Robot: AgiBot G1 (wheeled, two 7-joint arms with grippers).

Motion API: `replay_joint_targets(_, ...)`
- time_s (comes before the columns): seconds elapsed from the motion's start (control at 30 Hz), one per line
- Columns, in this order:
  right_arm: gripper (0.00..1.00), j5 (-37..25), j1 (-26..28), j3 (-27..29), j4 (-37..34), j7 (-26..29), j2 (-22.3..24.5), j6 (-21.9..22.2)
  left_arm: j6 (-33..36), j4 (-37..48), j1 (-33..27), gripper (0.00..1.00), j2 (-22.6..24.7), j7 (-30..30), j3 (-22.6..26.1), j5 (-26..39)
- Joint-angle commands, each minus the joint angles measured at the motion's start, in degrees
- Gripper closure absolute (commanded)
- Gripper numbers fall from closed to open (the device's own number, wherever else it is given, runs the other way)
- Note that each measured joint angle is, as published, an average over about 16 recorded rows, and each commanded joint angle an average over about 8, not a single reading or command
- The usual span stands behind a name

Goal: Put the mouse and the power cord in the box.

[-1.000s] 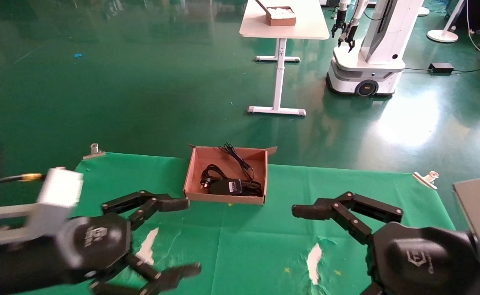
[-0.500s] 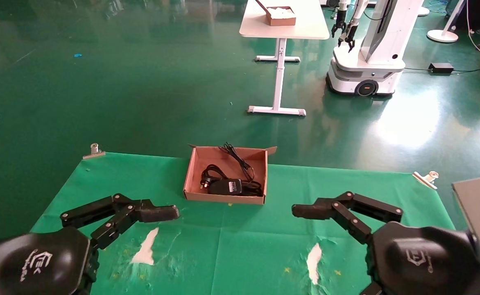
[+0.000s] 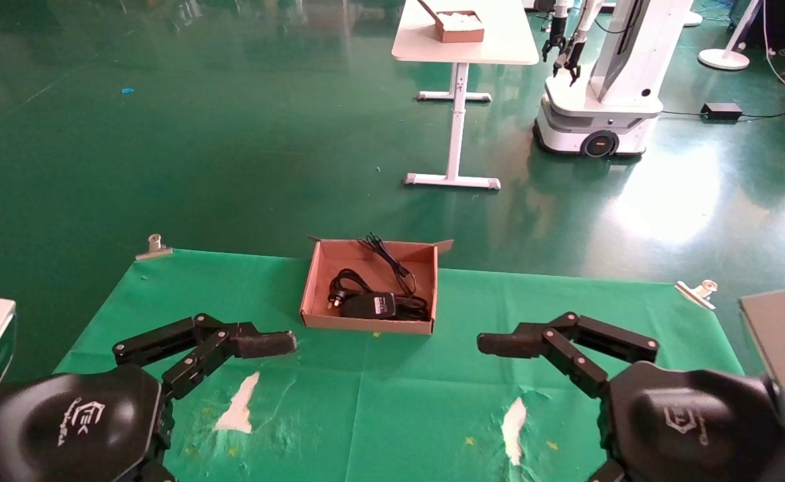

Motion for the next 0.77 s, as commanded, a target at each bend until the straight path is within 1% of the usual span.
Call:
replay_joint_targets(0.03, 0.0, 0.0, 0.0, 0.0, 0.0, 0.0, 0.0, 0.0, -0.1, 0.1, -0.1, 0.0, 0.1, 0.0, 0.1, 0.2)
replay_joint_targets(0.77, 0.0, 0.0, 0.0, 0.0, 0.0, 0.0, 0.0, 0.0, -0.4, 0.4, -0.3, 0.0, 0.2, -0.1, 0.4, 0.7)
